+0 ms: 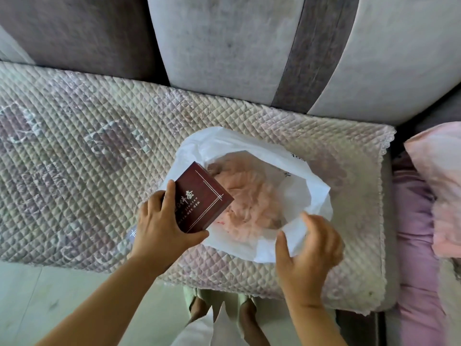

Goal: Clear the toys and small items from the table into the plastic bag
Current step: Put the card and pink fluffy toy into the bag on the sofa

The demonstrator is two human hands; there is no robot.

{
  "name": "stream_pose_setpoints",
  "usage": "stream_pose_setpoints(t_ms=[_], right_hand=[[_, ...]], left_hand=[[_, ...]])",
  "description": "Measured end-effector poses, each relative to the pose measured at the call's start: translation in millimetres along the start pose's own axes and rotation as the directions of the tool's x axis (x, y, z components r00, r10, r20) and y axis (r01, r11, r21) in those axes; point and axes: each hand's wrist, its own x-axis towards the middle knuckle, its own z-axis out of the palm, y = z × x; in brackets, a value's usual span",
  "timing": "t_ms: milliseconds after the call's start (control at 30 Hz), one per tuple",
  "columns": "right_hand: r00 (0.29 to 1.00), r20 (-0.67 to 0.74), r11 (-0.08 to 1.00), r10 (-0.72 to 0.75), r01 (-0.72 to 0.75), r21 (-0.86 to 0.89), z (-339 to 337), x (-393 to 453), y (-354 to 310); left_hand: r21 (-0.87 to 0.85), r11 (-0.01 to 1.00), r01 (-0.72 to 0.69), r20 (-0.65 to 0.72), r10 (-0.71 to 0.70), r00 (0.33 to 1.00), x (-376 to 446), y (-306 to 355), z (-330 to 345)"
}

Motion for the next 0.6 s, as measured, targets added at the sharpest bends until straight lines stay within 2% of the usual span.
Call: stream_pose_setpoints(t_ms=[67,133,233,333,433,533,600], right_hand=[[0.987,0.022,0.982,0.157,-0.154,-0.105,-6.7,12.8,10.4],[0.956,0.163,0.957,0.245,-0.212,-0.196,-4.6,27.2,22.8],[0.911,0.342,0.945,0.232,-0.128,-0.301,5.9,48.5,37.7],[0.913,0.387,0.978,0.127,-0.051,-0.201,15.3,69.6,43.9],[0.938,0.348,0.995,-0.001,0.034,-0.089,19.3,92.5,47.9],[0.925,0.379,0.999,0.021,-0.007,-0.04,20.7,114.7,52.0],[0.911,0.41,0.998,0.043,-0.017,-0.066,22.7,126.9,56.2]], left_hand=[[-0.002,1.0,-0.011,-0.017,0.011,1.0,4.1,9.9,-0.2],[0.01,1.0,-0.022,-0.026,0.022,0.999,8.3,18.7,-0.1],[0.032,0.999,-0.026,-0.023,0.027,0.999,14.4,28.5,0.6],[0.089,0.993,-0.072,-0.048,0.076,0.996,17.6,40.4,1.6],[0.221,0.937,-0.271,-0.076,0.294,0.953,16.8,57.5,7.8],[0.3,0.816,-0.493,0.035,0.507,0.861,22.7,79.9,18.7],[0.311,0.766,-0.563,0.13,0.552,0.824,36.8,96.0,28.7]])
